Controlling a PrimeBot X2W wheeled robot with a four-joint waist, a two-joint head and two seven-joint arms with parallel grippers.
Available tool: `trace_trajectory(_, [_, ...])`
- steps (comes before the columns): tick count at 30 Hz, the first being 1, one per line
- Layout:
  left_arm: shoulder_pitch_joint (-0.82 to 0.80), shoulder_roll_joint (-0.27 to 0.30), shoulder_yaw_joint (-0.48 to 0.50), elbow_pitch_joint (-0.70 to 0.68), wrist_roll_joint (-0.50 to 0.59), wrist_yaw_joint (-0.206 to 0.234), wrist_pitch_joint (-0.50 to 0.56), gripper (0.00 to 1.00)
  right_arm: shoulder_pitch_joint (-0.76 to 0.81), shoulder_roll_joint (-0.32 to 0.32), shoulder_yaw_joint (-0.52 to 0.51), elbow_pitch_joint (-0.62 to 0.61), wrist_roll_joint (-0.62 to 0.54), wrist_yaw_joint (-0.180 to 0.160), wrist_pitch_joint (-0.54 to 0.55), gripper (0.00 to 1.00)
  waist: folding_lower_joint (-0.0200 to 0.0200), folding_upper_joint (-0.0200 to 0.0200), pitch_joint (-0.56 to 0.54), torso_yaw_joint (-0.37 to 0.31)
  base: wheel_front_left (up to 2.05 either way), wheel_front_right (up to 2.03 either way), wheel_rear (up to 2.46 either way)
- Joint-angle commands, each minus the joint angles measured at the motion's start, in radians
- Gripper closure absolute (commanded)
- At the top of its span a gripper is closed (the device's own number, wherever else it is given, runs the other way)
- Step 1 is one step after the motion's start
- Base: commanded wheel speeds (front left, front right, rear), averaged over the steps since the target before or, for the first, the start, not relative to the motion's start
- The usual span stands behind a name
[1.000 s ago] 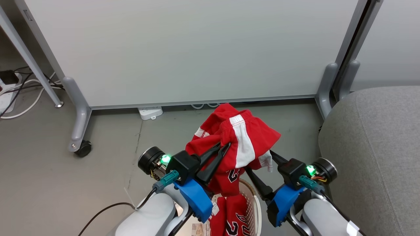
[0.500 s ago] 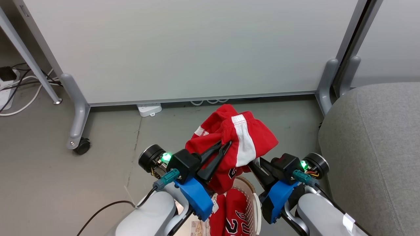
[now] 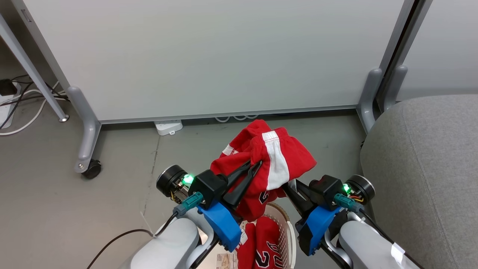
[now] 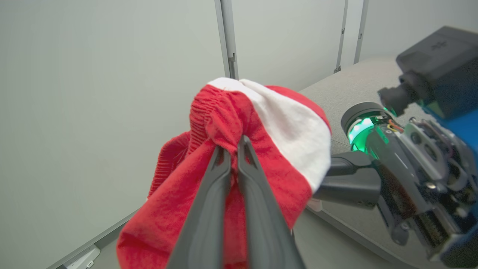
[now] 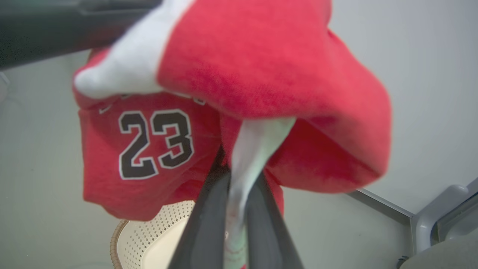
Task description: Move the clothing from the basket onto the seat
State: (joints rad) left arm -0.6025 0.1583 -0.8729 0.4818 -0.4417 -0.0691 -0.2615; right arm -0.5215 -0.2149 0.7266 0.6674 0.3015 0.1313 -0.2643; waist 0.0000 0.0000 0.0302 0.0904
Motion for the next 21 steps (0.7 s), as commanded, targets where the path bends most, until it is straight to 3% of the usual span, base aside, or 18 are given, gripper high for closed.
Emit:
trace_trajectory(1, [-0.004,0.006,0.005,0.0,-0.003,0.002,-0.005,1.0,-0.006,-0.003,0.002,0.001,0.005,-0.001,0.0,1.0,0.0,0.0,-0.001,0.0,0.0,0.0,0.0])
trace_trajectory(8, [-0.01,0.008,0.006,0.003,-0.003,0.006,-0.005,1.0,-0.005,-0.002,-0.009,0.003,0.01,-0.001,0.0,1.0,0.0,0.0,0.003,-0.002,0.0,0.0,0.0])
trace_trajectory(9, [-0.012,0.009,0.007,0.002,0.002,0.009,-0.005,0.6,-0.004,-0.003,-0.01,0.003,0.011,-0.001,0.0,1.0,0.0,0.0,0.004,-0.001,0.0,0.0,0.0])
trace_trajectory(10, [-0.014,0.009,0.009,-0.002,0.006,0.015,-0.005,0.0,-0.004,-0.003,-0.011,0.003,0.012,-0.001,0.0,1.0,0.0,0.0,0.004,-0.002,0.0,0.0,0.0])
trace_trajectory(21, [-0.007,0.012,0.013,-0.009,0.015,0.022,-0.004,0.0,0.004,-0.006,-0.021,0.001,0.017,-0.001,0.0,1.0,0.0,0.0,0.005,-0.006,0.0,0.0,0.0])
